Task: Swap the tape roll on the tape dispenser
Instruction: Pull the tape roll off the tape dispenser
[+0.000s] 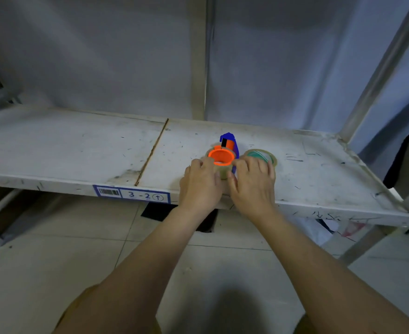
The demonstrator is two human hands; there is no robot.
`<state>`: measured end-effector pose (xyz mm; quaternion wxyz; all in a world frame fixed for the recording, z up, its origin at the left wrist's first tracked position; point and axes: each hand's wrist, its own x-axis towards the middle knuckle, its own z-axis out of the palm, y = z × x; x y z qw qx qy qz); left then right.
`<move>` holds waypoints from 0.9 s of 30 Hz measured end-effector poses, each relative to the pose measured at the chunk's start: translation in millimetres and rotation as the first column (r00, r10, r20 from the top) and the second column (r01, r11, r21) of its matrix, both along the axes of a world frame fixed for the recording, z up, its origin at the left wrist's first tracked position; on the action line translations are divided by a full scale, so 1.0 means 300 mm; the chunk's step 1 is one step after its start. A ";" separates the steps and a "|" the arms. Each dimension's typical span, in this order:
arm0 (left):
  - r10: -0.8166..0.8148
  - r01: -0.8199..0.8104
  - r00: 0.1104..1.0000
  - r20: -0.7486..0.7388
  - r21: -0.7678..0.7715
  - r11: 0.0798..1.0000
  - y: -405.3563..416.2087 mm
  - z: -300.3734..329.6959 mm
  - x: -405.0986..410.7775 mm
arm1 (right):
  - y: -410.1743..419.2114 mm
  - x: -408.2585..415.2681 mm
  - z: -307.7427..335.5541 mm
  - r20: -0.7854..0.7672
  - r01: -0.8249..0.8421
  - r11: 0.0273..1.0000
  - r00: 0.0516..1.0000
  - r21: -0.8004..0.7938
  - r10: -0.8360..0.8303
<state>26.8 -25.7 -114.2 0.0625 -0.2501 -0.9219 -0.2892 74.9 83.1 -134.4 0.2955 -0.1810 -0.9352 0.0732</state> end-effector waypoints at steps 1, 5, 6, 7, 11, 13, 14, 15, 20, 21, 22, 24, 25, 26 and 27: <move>-0.009 0.009 1.000 0.001 0.008 1.000 -0.013 0.014 0.015 | -0.008 0.009 0.010 -0.001 0.001 1.000 1.000 0.002 -0.001; -0.049 0.049 0.999 0.004 0.027 0.998 -0.029 0.059 0.048 | -0.032 0.052 0.033 0.020 0.017 1.000 1.000 -0.020 -0.017; -0.047 0.047 0.999 0.018 0.023 0.999 -0.026 0.061 0.053 | -0.037 0.063 0.029 0.040 0.020 1.000 0.999 -0.022 -0.019; -0.043 0.043 0.999 0.031 0.022 0.999 -0.025 0.063 0.057 | -0.037 0.069 0.023 0.052 0.021 1.000 0.998 -0.020 -0.020; -0.026 0.024 0.995 0.094 0.022 0.999 -0.009 0.051 0.051 | -0.012 0.049 0.006 0.077 0.004 1.000 0.997 -0.020 -0.003; -0.011 0.005 0.991 0.133 0.043 0.999 0.001 0.036 0.036 | 0.003 0.015 -0.005 0.090 -0.012 1.000 0.996 -0.023 0.014; -0.005 -0.004 0.987 0.161 0.057 0.998 0.007 0.031 0.025 | 0.008 -0.006 -0.011 0.097 -0.022 0.999 0.995 -0.027 0.025; -0.002 -0.013 0.982 0.188 0.078 0.997 0.013 0.026 0.011 | 0.010 -0.028 -0.016 0.101 -0.034 0.999 0.994 -0.040 0.038; 0.015 -0.088 0.947 0.322 0.212 0.973 0.062 -0.007 -0.069 | 0.033 -0.131 -0.048 0.058 -0.110 0.988 0.992 -0.108 0.117; 0.012 -0.099 0.940 0.341 0.240 0.966 0.074 -0.018 -0.085 | 0.042 -0.153 -0.059 0.056 -0.124 0.985 0.990 -0.117 0.131; 0.004 -0.112 0.931 0.365 0.275 0.955 0.086 -0.029 -0.100 | 0.051 -0.174 -0.067 0.057 -0.135 0.981 0.988 -0.136 0.144; -0.011 -0.148 0.910 0.414 0.350 0.925 0.104 -0.054 -0.131 | 0.068 -0.216 -0.079 0.077 -0.121 0.975 0.988 -0.187 0.138; -0.012 -0.172 0.899 0.437 0.380 0.909 0.111 -0.065 -0.148 | 0.074 -0.235 -0.084 0.108 -0.107 0.983 0.986 -0.152 0.124; -0.013 -0.198 0.886 0.464 0.403 0.893 0.120 -0.072 -0.164 | 0.081 -0.251 -0.089 0.143 -0.098 0.991 0.983 -0.094 0.111; -0.013 -0.222 0.873 0.488 0.420 0.880 0.128 -0.076 -0.180 | 0.088 -0.264 -0.094 0.175 -0.093 0.994 0.979 -0.066 0.103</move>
